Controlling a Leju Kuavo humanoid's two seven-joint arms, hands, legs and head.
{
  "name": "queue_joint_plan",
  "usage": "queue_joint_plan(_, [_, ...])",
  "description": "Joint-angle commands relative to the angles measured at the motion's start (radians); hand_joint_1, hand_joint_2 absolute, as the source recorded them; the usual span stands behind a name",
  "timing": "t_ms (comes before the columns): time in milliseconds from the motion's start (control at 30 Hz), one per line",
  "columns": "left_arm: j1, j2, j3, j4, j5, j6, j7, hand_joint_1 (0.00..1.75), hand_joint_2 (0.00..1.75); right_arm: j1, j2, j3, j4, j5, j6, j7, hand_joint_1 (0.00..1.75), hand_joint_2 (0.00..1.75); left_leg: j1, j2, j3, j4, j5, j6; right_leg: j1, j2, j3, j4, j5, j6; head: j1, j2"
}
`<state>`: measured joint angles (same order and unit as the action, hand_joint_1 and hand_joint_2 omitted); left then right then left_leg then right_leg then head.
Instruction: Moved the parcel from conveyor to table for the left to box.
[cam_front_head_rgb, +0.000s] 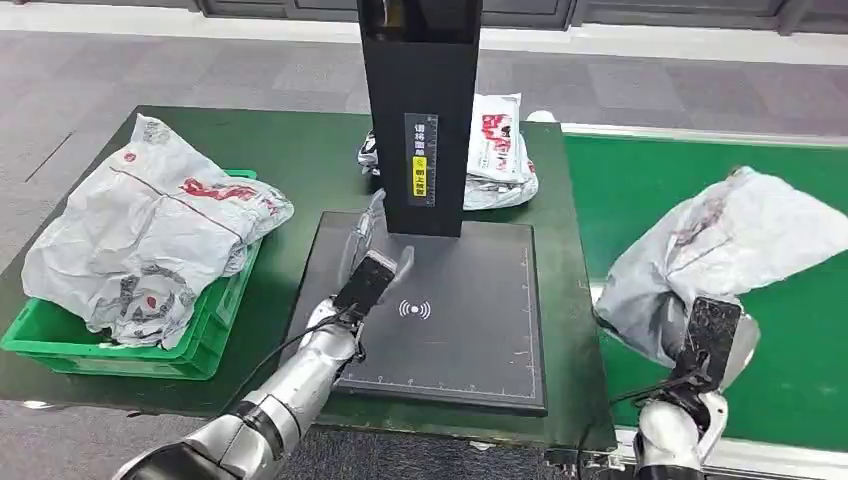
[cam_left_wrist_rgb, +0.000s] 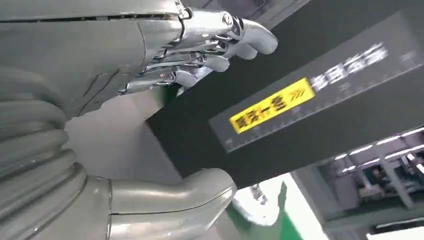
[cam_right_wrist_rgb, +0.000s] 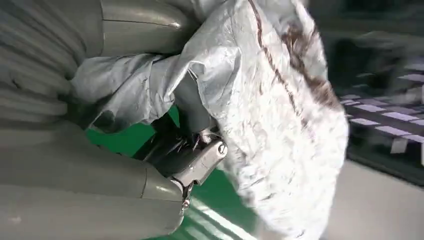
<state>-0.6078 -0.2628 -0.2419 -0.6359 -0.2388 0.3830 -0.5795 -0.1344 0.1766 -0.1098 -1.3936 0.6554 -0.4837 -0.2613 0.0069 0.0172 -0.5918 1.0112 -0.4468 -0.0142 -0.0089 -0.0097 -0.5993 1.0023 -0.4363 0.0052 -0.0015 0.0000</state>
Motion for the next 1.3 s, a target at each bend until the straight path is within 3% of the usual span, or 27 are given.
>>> queue_joint_plan(33, [-0.074, -0.008, 0.020, 0.074, 0.022, 0.029, -0.034, 0.00, 1.75, -0.147, -0.073, 0.376, 0.033, -0.050, 0.045, 0.002, 1.75, 1.75, 0.000, 0.003, -0.001, 0.000, 0.000, 0.000, 0.000, 0.005, -0.002, 0.000, 0.001, 0.000, 0.000, 0.000])
queue_joint_plan(200, [-0.074, -0.005, 0.014, 0.074, 0.035, 0.032, -0.041, 0.00, 1.75, -0.189, -0.082, 0.441, 0.103, -0.099, 0.091, 0.019, 1.75, 1.75, 0.000, 0.001, 0.000, 0.000, 0.002, -0.001, 0.000, 0.002, -0.001, 0.000, 0.001, 0.000, 0.000, 0.000])
queue_joint_plan(367, [-0.070, 0.000, -0.001, 0.056, 0.059, 0.052, -0.062, 0.00, 1.75, -0.361, -0.055, 0.589, 0.459, -0.143, 0.260, 0.069, 1.75, 1.75, 0.001, 0.003, 0.000, 0.000, 0.002, -0.001, 0.001, 0.005, -0.001, 0.000, 0.002, 0.000, 0.000, 0.000])
queue_joint_plan(467, [-0.070, 0.001, -0.003, 0.054, 0.061, 0.052, -0.061, 0.00, 1.75, -0.367, -0.046, 0.593, 0.486, -0.145, 0.245, 0.058, 1.75, 1.75, 0.001, 0.004, 0.001, -0.002, 0.002, -0.001, 0.001, 0.005, -0.001, -0.001, 0.003, -0.001, 0.000, 0.000])
queue_joint_plan(600, [-0.070, 0.002, -0.006, 0.053, 0.064, 0.053, -0.060, 0.00, 1.75, -0.366, -0.054, 0.600, 0.486, -0.151, 0.241, 0.051, 1.75, 1.75, 0.001, -0.005, 0.000, -0.003, 0.005, 0.000, 0.001, -0.002, 0.001, -0.002, 0.001, -0.001, 0.000, 0.000])
queue_joint_plan(667, [-0.068, 0.008, -0.006, 0.050, 0.078, 0.068, -0.065, 0.00, 1.75, -0.368, -0.054, 0.643, 0.536, -0.185, 0.378, 0.085, 1.75, 1.75, 0.000, -0.006, -0.002, -0.001, 0.004, -0.001, 0.000, -0.004, -0.001, 0.000, 0.001, 0.000, 0.000, 0.000])
queue_joint_plan(767, [-0.061, 0.022, -0.001, 0.035, 0.099, 0.076, -0.068, 0.00, 1.75, -0.370, -0.028, 0.731, 0.672, -0.184, 0.504, 0.045, 1.75, 1.75, 0.001, -0.005, -0.002, -0.001, 0.004, -0.001, 0.001, -0.002, 0.000, -0.001, 0.001, -0.001, 0.000, 0.000])
queue_joint_plan(900, [-0.047, 0.022, -0.004, 0.015, 0.099, 0.081, -0.066, 0.00, 1.75, -0.351, -0.028, 0.807, 0.698, -0.156, 0.537, 0.017, 1.75, 1.75, 0.001, -0.005, -0.001, -0.002, 0.004, -0.002, 0.001, -0.002, 0.000, -0.001, 0.001, -0.001, 0.000, 0.000])
queue_joint_plan(933, [-0.044, 0.021, -0.006, 0.009, 0.099, 0.080, -0.063, 0.00, 1.75, -0.340, -0.039, 0.821, 0.681, -0.149, 0.536, 0.020, 1.13, 1.75, 0.001, -0.005, -0.001, -0.003, 0.004, -0.002, 0.001, -0.002, 0.000, -0.001, 0.001, -0.001, 0.000, 0.000])
queue_joint_plan(967, [-0.034, 0.023, -0.007, -0.005, 0.095, 0.085, -0.056, 0.00, 1.75, -0.318, -0.059, 0.830, 0.641, -0.133, 0.504, 0.035, 0.05, 1.75, 0.001, -0.006, -0.002, -0.002, 0.004, -0.002, 0.001, -0.004, 0.000, 0.000, 0.000, -0.001, 0.000, 0.000])
queue_joint_plan(1133, [-0.014, 0.035, -0.009, -0.035, 0.083, 0.095, -0.049, 0.00, 1.75, -0.270, -0.090, 0.813, 0.551, -0.123, 0.447, 0.062, 0.00, 1.75, 0.000, -0.008, -0.001, -0.003, 0.005, -0.001, 0.000, -0.005, 0.000, -0.002, 0.000, 0.000, 0.000, 0.000])
queue_joint_plan(1267, [-0.002, 0.051, -0.012, -0.051, 0.065, 0.110, -0.044, 0.00, 1.75, -0.179, -0.101, 0.719, 0.386, -0.157, 0.351, 0.050, 0.00, 1.75, 0.000, -0.008, -0.003, -0.002, 0.005, -0.001, 0.001, -0.006, -0.001, -0.001, 0.000, -0.001, 0.000, 0.000])
queue_joint_plan(1300, [-0.001, 0.053, -0.013, -0.054, 0.060, 0.111, -0.045, 0.00, 1.75, -0.148, -0.103, 0.692, 0.323, -0.163, 0.326, 0.043, 0.00, 0.00, 0.000, -0.008, -0.002, -0.002, 0.005, -0.001, 0.000, -0.005, 0.000, -0.001, 0.000, -0.001, 0.000, 0.000])
